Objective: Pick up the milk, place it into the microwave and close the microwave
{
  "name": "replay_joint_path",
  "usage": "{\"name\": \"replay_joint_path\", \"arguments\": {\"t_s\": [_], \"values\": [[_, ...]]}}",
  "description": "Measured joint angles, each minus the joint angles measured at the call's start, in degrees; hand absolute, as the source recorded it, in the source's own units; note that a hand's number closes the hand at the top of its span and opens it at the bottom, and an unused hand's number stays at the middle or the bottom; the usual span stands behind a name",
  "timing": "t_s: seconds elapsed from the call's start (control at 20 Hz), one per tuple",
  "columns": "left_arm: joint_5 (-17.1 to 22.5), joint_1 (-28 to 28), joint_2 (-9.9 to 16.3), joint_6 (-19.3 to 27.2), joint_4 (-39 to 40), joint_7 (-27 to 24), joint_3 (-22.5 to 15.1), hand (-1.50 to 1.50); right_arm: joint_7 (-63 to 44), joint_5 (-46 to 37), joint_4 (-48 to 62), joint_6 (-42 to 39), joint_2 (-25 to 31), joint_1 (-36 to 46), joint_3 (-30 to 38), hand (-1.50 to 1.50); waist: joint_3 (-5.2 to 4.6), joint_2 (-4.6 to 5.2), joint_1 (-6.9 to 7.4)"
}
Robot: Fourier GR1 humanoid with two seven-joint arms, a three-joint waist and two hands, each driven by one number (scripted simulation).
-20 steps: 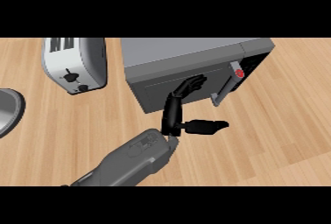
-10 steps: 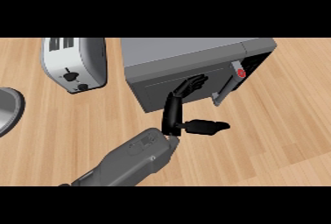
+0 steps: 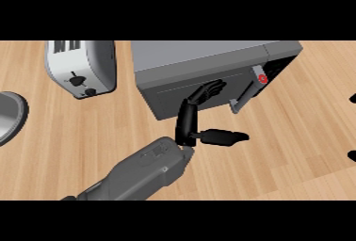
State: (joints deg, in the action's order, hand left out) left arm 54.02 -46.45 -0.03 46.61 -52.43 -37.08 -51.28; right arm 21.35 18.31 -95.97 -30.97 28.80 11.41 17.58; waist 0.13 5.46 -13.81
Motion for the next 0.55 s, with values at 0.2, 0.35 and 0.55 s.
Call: {"name": "replay_joint_path", "arguments": {"t_s": [0.2, 0.35, 0.55], "values": [[0.9, -0.2, 0.0, -0.2, 0.5, -1.0, -0.2, -1.5, -1.2, 3.3, 2.9, -1.8, 0.0, 0.9, -0.1, -1.5, -0.02, -0.02, 0.01], [1.4, -0.3, 0.0, -0.4, 0.8, -1.8, -0.4, -1.5, -1.9, 5.2, 4.6, -2.9, 0.5, 1.9, 0.1, -1.5, -0.04, 0.02, -0.04], [2.2, -0.3, 0.0, -0.6, 1.1, -2.8, -0.3, -1.5, -2.6, 7.5, 6.8, -4.2, 1.4, 3.2, 0.6, -1.5, -0.03, -0.01, -0.25]]}}
